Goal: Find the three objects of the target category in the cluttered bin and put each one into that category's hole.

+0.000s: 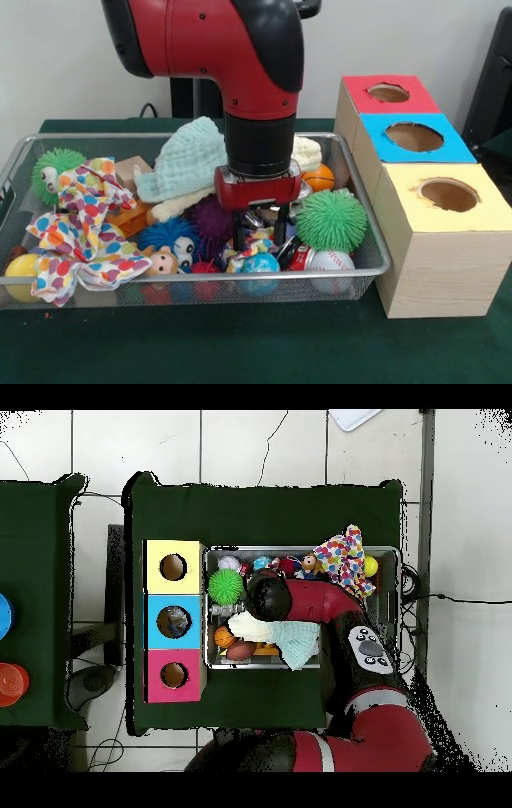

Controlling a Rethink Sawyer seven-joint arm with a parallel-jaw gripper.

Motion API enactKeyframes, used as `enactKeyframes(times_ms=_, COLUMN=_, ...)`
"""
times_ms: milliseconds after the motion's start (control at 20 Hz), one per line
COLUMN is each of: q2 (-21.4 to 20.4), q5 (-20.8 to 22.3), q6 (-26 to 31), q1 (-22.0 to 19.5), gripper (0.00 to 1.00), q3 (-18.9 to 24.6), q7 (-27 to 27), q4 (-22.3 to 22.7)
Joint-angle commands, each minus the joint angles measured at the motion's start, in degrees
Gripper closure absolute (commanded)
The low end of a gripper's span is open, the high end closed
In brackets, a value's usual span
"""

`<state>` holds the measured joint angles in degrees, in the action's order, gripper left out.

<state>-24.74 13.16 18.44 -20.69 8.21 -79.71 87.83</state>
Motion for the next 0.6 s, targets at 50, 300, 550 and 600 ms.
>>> enactKeyframes(times_ms=50, q2=6.24, q5=2.12, q6=-4.35, q1=0.57, gripper=0.0, q3=-0.3, q7=-8.23, q4=0.43)
enactKeyframes(times_ms=300, q2=5.7, q5=1.38, q6=-1.28, q1=2.49, gripper=0.0, q3=-1.81, q7=-8.22, q4=1.86)
enactKeyframes(times_ms=550, q2=6.47, q5=0.22, q6=4.26, q1=3.97, gripper=1.0, q3=-3.84, q7=-7.87, q4=0.88)
enactKeyframes(times_ms=600, q2=6.45, q5=0.09, q6=4.47, q1=3.99, gripper=1.0, q3=-3.93, q7=-7.83, q4=0.98)
